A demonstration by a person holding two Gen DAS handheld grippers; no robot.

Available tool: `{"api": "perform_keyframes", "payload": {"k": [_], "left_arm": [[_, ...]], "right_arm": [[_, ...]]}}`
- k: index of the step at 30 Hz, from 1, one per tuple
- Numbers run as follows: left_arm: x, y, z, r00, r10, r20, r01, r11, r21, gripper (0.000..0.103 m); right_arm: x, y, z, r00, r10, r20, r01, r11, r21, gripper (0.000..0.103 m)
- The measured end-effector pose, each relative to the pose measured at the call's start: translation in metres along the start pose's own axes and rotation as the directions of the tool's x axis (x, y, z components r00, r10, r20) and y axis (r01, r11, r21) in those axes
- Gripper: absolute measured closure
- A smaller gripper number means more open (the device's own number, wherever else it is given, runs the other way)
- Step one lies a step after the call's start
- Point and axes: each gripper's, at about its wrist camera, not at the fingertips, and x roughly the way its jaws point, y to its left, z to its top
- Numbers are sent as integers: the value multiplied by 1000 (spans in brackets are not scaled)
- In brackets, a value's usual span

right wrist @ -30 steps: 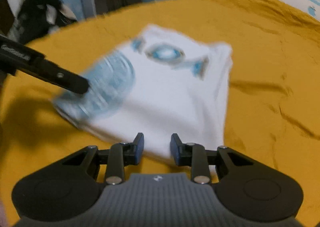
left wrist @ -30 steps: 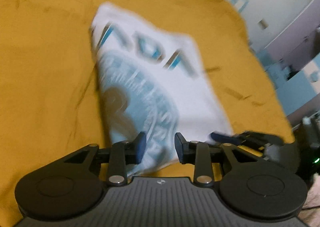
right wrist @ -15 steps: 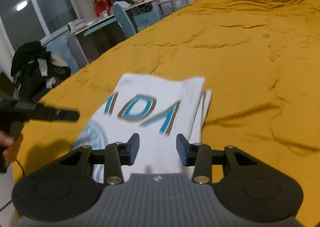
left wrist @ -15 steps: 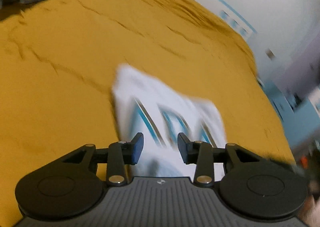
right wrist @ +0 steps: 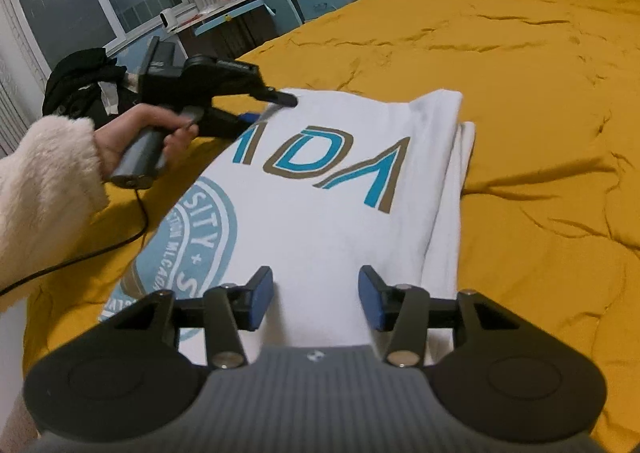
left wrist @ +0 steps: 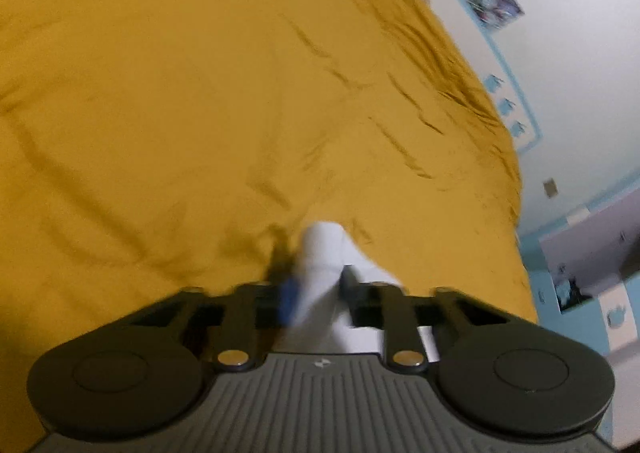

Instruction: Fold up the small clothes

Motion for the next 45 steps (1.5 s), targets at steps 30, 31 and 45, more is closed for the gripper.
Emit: {"api": "perform_keyframes", "payload": {"k": [30, 31, 45], "left_arm": [[-107, -52, -174, 997, 4, -76, 20, 949, 313, 63], [-105, -54, -176, 997, 6, -77, 19, 950, 313, 63], [-170, -85, -230, 1000, -26, -15, 29, 966, 258, 53]], "right_arm": [[78, -56, 77, 969, -201, 144, 191, 978, 85, 63], [81, -59, 77, 970, -205, 128, 194, 976, 99, 63], [-53, 33, -12, 987, -56, 153, 64, 997, -49, 44]]}}
